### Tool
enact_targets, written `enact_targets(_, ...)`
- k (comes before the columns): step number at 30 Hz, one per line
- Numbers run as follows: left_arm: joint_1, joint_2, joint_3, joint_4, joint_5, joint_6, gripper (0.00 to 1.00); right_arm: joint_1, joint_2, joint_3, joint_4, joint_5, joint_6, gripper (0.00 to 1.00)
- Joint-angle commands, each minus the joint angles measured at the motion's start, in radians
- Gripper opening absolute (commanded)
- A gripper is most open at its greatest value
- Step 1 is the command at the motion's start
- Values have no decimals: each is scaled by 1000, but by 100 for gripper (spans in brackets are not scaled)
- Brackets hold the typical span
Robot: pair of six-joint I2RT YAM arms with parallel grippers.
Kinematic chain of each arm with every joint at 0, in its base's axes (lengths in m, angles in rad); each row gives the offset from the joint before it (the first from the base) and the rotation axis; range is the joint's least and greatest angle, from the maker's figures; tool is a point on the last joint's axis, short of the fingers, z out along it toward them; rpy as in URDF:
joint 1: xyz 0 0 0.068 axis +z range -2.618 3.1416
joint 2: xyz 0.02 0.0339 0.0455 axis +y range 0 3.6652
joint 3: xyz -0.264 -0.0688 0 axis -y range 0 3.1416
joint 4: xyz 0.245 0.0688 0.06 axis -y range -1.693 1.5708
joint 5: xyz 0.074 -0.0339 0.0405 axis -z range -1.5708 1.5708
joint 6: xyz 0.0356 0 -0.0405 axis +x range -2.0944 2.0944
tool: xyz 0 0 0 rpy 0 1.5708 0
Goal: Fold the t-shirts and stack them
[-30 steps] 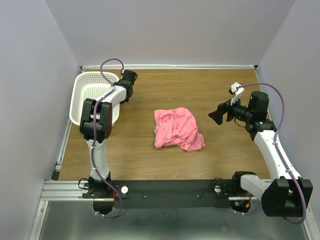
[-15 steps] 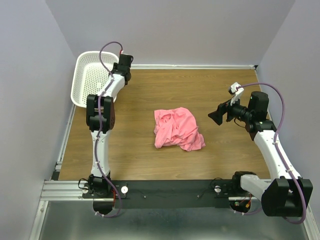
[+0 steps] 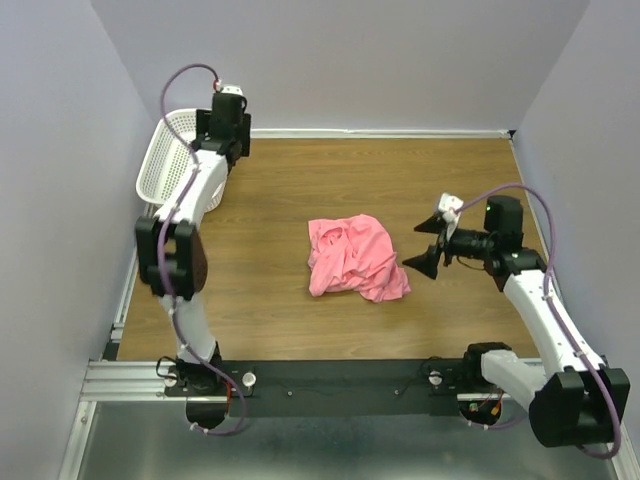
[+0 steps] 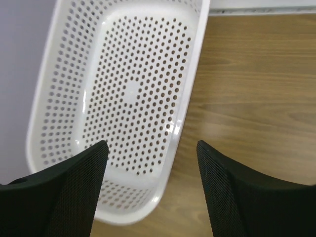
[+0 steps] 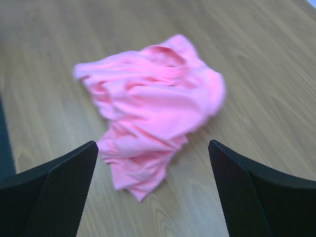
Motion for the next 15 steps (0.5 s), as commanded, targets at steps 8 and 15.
enact_targets(8,-11,-1185,-1006,432,628,-125,95,692,191,156,-163,541,-344,98)
enact_targets(15,-14,-1469,-1204,484,580,-116,97,923,493,293,-114,940,-318,86)
